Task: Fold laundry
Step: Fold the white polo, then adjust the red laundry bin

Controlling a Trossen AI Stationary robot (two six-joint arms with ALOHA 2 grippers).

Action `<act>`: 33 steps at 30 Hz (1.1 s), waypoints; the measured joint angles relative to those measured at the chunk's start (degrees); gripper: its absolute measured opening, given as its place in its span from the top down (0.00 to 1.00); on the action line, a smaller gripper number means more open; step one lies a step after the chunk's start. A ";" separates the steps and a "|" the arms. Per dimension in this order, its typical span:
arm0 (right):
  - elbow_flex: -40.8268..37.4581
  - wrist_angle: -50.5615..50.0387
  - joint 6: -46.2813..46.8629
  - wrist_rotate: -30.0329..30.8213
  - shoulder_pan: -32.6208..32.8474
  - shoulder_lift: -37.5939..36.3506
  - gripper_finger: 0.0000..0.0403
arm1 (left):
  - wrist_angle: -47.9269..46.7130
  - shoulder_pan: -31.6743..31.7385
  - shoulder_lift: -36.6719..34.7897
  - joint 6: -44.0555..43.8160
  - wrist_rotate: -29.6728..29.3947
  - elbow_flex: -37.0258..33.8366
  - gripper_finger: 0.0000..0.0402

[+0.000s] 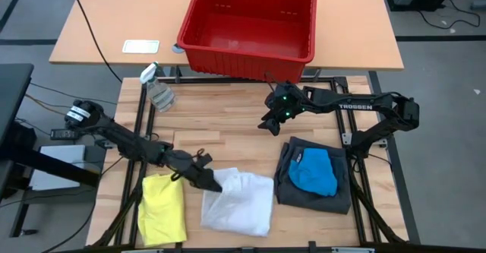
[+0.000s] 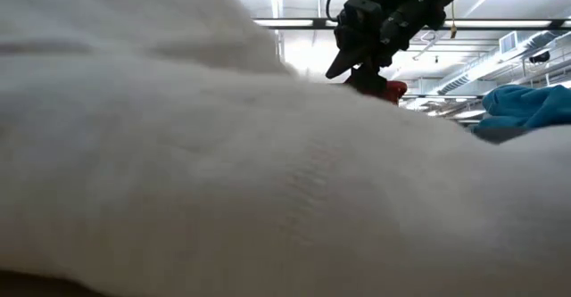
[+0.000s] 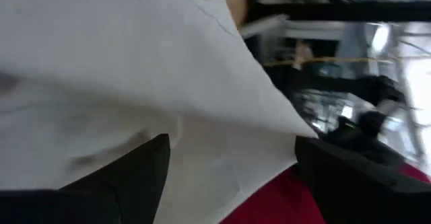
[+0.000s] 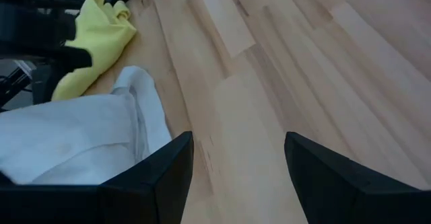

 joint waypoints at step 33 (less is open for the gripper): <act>0.06 7.53 -5.61 -1.01 -2.31 -2.27 0.41 | -36.55 19.83 -14.21 24.87 4.34 11.49 0.19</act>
